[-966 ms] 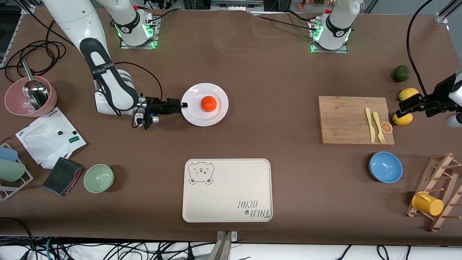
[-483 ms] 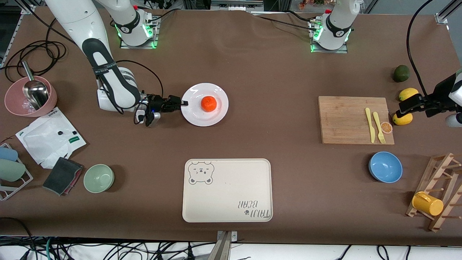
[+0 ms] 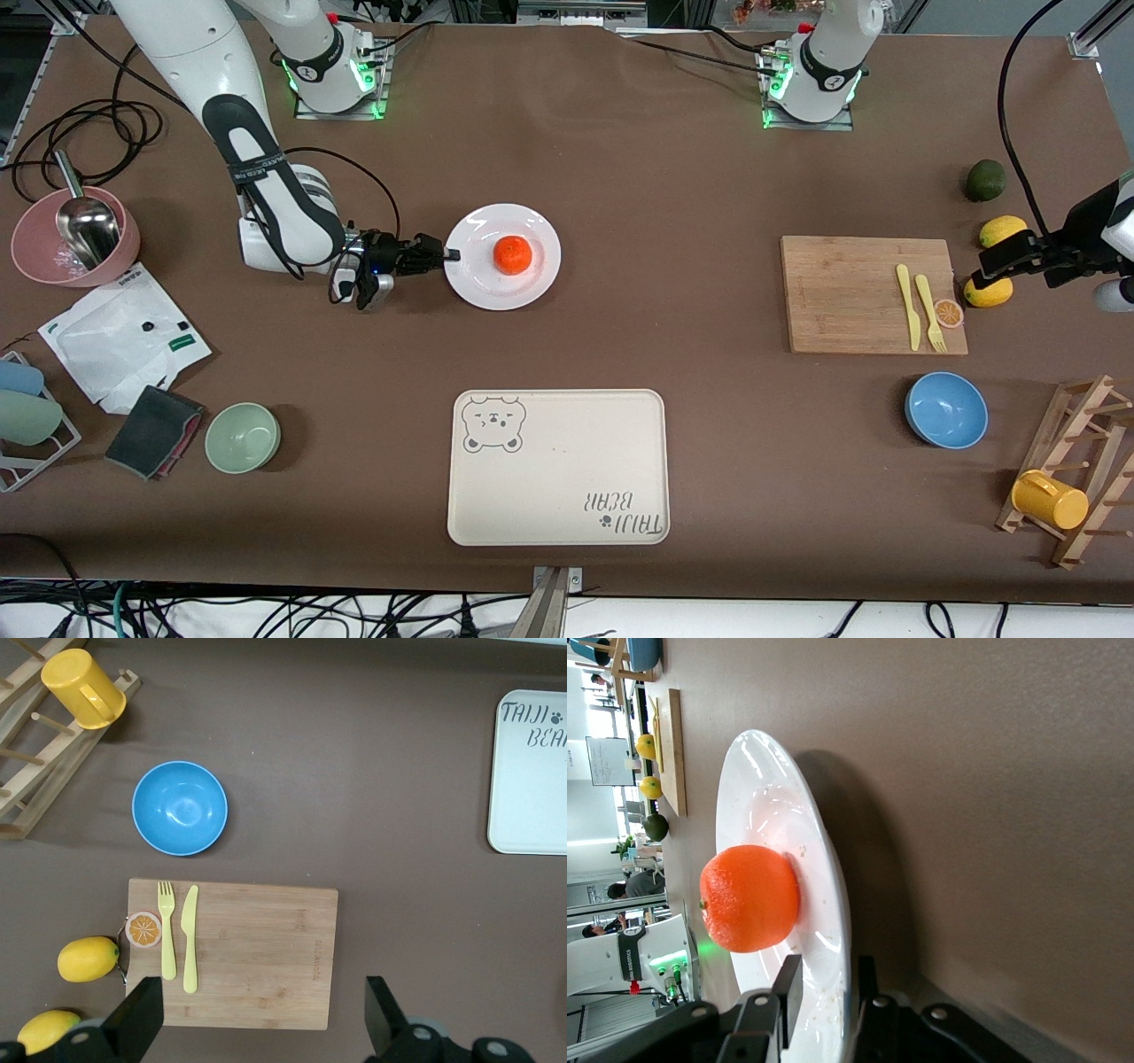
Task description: Place orange and plate with both arms
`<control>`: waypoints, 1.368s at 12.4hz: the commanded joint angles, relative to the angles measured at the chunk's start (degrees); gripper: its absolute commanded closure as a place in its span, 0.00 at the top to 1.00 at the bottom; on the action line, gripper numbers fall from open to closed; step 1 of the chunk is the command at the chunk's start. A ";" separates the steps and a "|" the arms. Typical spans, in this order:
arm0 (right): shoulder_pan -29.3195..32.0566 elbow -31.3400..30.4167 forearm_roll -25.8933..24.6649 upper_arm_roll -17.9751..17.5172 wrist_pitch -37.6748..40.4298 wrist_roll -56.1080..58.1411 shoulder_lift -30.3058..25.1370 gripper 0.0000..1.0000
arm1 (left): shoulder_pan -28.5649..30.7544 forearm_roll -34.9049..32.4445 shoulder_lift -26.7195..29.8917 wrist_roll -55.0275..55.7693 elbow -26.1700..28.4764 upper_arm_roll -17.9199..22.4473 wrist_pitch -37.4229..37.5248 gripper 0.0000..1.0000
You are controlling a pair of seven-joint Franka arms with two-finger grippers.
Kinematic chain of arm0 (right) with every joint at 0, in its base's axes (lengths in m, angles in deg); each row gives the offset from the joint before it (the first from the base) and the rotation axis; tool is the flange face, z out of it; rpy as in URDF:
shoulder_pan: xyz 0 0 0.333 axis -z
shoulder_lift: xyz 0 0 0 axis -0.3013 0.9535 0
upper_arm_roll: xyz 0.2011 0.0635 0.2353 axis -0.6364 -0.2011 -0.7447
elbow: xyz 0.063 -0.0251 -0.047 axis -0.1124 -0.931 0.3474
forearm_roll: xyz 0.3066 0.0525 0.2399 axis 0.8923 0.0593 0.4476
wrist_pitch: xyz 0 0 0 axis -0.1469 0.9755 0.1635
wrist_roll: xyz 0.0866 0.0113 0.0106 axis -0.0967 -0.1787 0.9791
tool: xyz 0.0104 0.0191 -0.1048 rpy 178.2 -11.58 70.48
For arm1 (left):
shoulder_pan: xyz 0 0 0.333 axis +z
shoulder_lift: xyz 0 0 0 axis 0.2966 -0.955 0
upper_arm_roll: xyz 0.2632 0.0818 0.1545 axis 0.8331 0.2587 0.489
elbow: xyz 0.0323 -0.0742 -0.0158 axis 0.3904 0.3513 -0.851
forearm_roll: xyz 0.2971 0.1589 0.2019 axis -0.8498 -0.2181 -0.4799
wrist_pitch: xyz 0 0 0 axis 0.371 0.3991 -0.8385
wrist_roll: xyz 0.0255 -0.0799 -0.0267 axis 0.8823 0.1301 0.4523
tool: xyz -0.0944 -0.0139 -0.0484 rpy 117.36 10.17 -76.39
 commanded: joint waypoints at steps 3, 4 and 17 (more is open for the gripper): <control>0.03 -1.35 1.63 -0.39 -0.92 2.29 -0.54 0.14 | 0.29 0.91 -1.06 -0.51 -1.95 -0.26 0.43 1.00; 0.03 -1.35 1.72 -0.39 -1.10 2.38 -0.36 0.13 | 0.29 0.91 -1.06 -0.51 -1.95 -0.26 0.43 1.00; 0.21 0.66 6.90 -0.39 -0.22 -6.04 -0.71 0.00 | 0.29 0.91 -1.06 -0.51 -1.95 -0.26 0.43 1.00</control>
